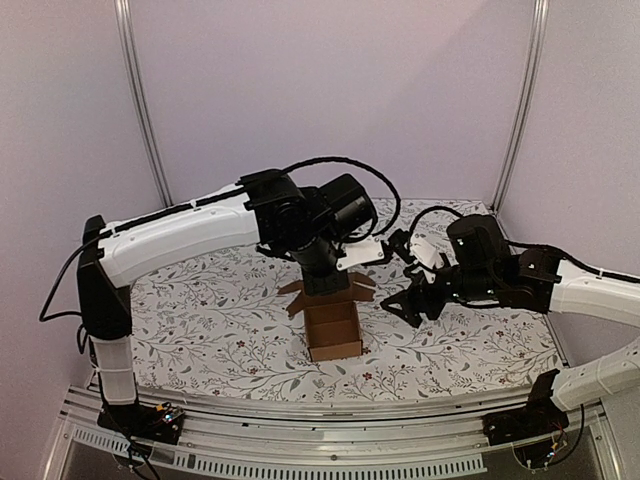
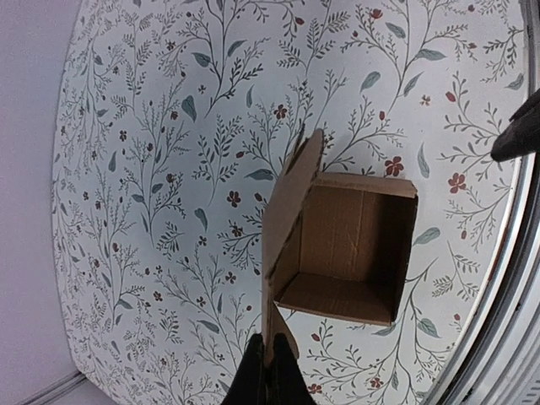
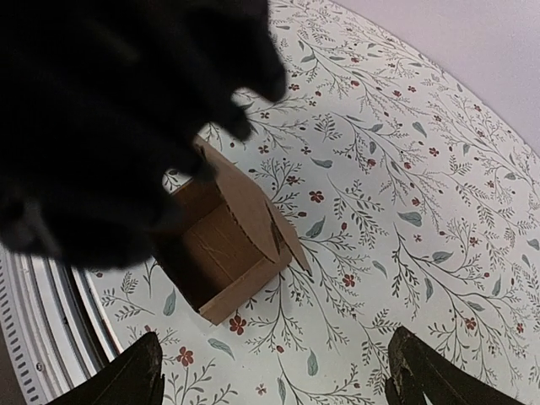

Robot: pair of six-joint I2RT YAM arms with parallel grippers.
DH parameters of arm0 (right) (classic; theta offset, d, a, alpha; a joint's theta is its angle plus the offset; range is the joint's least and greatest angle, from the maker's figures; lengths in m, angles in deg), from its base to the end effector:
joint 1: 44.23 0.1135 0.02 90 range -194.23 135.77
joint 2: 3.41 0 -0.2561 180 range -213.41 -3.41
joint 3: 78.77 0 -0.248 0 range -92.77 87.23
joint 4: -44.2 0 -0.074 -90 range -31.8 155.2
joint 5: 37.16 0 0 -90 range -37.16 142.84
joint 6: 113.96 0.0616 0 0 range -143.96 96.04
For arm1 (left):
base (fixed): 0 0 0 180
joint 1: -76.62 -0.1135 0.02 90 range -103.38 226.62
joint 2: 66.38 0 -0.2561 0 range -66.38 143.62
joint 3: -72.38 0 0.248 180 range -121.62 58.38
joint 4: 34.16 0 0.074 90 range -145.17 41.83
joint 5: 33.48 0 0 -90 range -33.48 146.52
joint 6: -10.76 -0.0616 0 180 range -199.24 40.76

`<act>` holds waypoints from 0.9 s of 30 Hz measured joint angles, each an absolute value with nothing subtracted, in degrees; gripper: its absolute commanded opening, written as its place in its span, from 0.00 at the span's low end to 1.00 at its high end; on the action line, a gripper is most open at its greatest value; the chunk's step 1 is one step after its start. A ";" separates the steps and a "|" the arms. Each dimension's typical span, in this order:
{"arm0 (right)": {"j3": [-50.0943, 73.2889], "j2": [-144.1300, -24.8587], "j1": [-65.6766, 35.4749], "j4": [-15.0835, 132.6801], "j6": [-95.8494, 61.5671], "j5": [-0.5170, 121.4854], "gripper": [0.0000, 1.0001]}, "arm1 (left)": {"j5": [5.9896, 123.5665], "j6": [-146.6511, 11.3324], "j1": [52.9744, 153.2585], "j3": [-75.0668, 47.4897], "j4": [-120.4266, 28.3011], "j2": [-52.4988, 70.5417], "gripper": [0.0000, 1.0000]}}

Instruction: Fold the paper box

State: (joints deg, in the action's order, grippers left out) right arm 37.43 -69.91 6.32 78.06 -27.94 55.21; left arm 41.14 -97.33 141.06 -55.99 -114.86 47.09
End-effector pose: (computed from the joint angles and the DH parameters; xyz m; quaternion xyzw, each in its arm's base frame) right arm 0.1724 0.2136 0.2559 -0.4174 0.7895 0.1947 0.4056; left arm 0.1944 -0.3685 0.2905 0.6180 0.7469 0.0385 0.2425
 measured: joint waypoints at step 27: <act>52.82 -75.49 4.52 45.32 -37.61 60.57 0.87 | 39.26 -101.52 142.26 -51.77 -117.53 45.60 0.00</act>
